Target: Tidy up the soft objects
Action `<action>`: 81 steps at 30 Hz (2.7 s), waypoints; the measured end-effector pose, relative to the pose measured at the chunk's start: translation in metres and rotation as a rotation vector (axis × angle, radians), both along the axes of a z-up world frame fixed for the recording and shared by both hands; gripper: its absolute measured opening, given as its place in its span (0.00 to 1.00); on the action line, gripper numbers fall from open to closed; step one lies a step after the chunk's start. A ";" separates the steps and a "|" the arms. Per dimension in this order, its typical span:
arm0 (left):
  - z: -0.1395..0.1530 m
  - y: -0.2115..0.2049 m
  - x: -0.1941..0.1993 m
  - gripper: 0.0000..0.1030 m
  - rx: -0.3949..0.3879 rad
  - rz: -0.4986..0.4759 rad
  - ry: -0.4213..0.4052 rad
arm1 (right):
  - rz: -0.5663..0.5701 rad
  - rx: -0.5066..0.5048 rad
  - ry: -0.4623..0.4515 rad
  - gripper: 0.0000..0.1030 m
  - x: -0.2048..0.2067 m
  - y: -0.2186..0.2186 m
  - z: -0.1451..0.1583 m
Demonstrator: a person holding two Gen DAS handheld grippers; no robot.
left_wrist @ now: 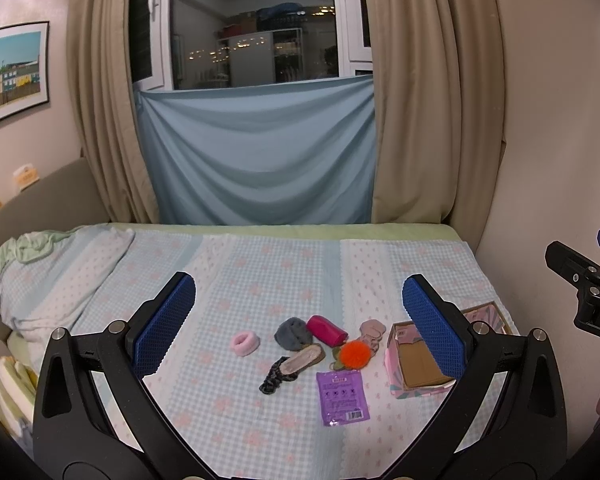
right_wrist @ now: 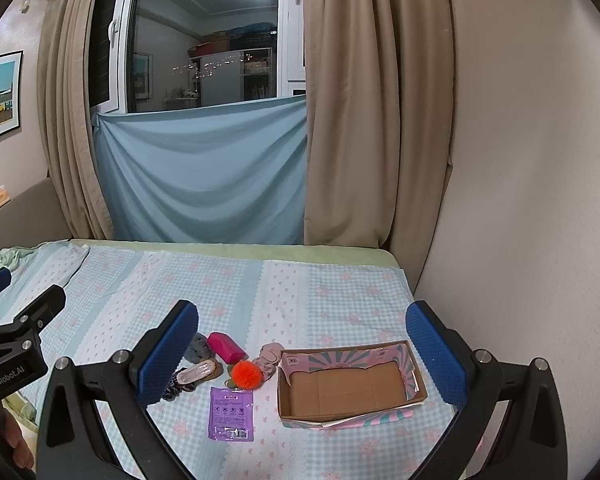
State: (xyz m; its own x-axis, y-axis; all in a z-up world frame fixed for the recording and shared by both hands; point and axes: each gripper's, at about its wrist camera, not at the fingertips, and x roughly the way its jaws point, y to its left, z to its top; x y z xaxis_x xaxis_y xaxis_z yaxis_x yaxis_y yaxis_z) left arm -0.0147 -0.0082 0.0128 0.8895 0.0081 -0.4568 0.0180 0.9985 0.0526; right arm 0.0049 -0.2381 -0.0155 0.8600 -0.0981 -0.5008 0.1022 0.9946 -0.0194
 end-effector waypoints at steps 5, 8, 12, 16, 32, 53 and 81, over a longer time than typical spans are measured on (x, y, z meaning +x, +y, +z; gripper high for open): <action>-0.002 0.000 -0.002 1.00 -0.006 -0.003 0.001 | 0.003 0.002 0.003 1.00 0.001 -0.001 -0.002; -0.005 -0.001 -0.003 1.00 -0.005 -0.002 0.004 | 0.006 0.000 0.005 1.00 -0.001 0.001 -0.003; -0.014 -0.001 -0.002 1.00 -0.005 -0.002 0.011 | 0.009 0.001 0.007 1.00 -0.003 0.001 -0.003; -0.012 -0.002 0.001 1.00 -0.006 -0.002 0.019 | 0.008 0.004 0.011 1.00 -0.003 0.001 -0.003; -0.025 0.005 0.007 1.00 -0.030 0.045 0.070 | 0.050 0.007 0.046 1.00 0.008 -0.004 -0.011; -0.147 0.079 0.109 1.00 0.080 -0.235 0.297 | 0.048 0.065 0.242 1.00 0.046 0.073 -0.122; -0.476 -0.003 0.293 0.88 0.207 -0.564 0.720 | -0.041 0.111 0.633 1.00 0.173 0.129 -0.454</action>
